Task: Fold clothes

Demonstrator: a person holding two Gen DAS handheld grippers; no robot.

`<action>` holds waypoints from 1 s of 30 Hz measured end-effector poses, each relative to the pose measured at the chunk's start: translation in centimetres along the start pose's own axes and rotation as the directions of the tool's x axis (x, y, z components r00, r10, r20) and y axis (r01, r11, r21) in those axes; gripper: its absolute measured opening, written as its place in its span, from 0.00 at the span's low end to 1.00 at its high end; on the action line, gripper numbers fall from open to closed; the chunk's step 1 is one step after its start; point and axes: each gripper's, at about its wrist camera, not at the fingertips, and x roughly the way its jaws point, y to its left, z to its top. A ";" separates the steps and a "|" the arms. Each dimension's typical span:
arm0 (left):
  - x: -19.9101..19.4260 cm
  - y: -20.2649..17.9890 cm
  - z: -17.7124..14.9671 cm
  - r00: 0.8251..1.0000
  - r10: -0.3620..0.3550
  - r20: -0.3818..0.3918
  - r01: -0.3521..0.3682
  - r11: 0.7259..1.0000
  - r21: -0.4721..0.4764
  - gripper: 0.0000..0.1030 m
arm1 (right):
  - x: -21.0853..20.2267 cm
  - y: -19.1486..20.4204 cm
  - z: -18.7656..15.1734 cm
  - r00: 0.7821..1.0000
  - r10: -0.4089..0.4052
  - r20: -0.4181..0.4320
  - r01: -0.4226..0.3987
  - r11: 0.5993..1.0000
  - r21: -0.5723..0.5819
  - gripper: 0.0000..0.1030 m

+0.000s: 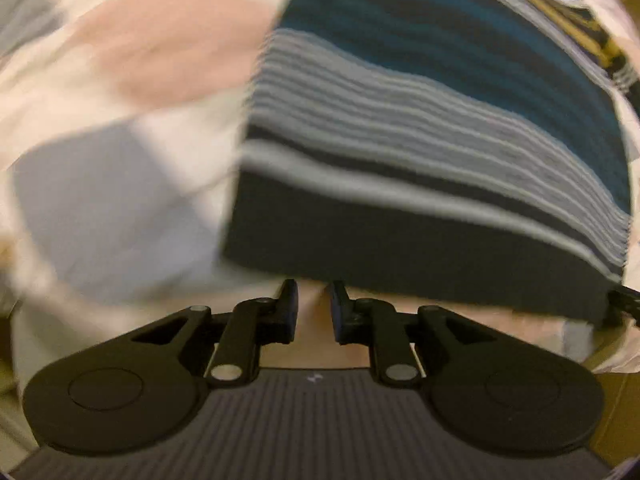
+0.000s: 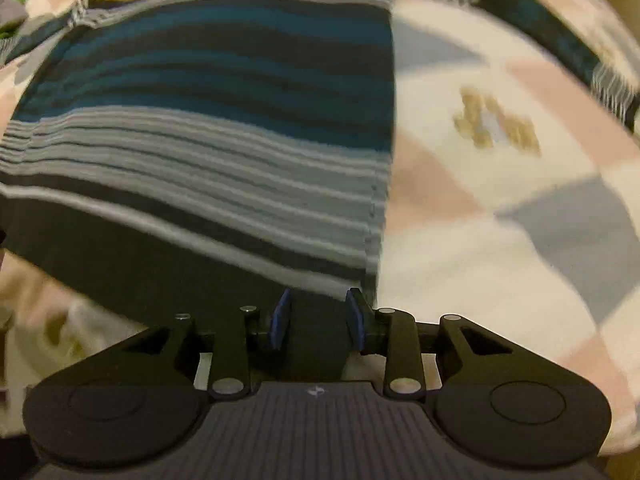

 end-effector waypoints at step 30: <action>-8.2 27.7 27.7 0.805 0.443 0.395 -0.373 0.895 -0.245 0.01 | -3.3 14.9 16.7 0.996 0.036 0.082 -0.060 0.950 0.305 0.56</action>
